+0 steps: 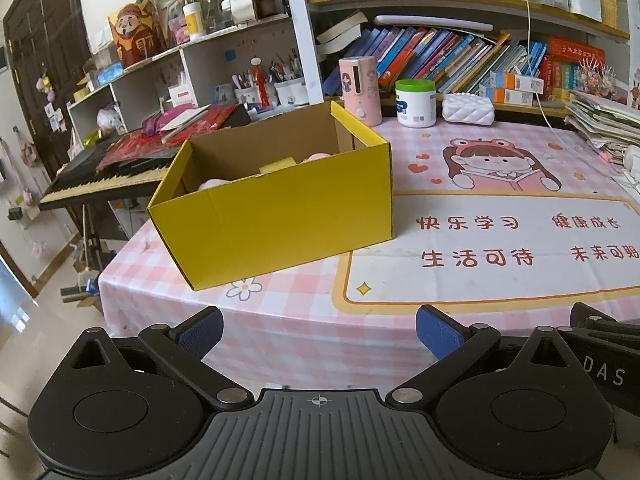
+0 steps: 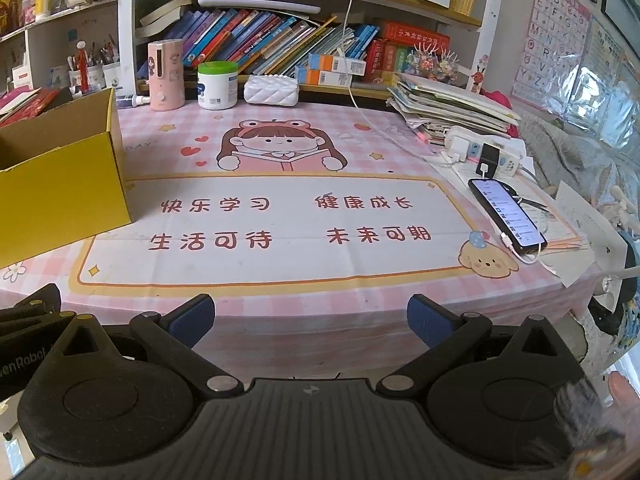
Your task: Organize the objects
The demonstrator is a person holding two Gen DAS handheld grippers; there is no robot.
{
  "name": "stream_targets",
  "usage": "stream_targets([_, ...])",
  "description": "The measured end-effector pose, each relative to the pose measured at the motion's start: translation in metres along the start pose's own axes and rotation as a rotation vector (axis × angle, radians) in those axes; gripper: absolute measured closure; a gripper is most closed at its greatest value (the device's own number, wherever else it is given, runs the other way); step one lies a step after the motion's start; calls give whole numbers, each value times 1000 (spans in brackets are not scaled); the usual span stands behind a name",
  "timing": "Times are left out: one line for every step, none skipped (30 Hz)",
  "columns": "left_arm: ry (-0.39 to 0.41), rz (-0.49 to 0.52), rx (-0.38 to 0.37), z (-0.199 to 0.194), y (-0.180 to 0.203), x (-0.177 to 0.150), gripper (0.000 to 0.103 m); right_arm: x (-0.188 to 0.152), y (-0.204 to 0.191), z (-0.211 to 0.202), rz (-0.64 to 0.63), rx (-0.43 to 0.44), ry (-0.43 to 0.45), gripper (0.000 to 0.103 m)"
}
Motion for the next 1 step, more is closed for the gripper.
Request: stream_targets([-9,-6,-3,1,0,0,0,0,-1,0,-1,2,-1,0])
Point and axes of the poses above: each gripper's, at about its wrist camera, not at the fingertips, and z roughly the way its jaws point, y to its right, x to its top, the point moved 9 cm from there along z, roughly the way its jaws point, and after that the axes turned 12 degrees about -x, right-handed, at the moved point
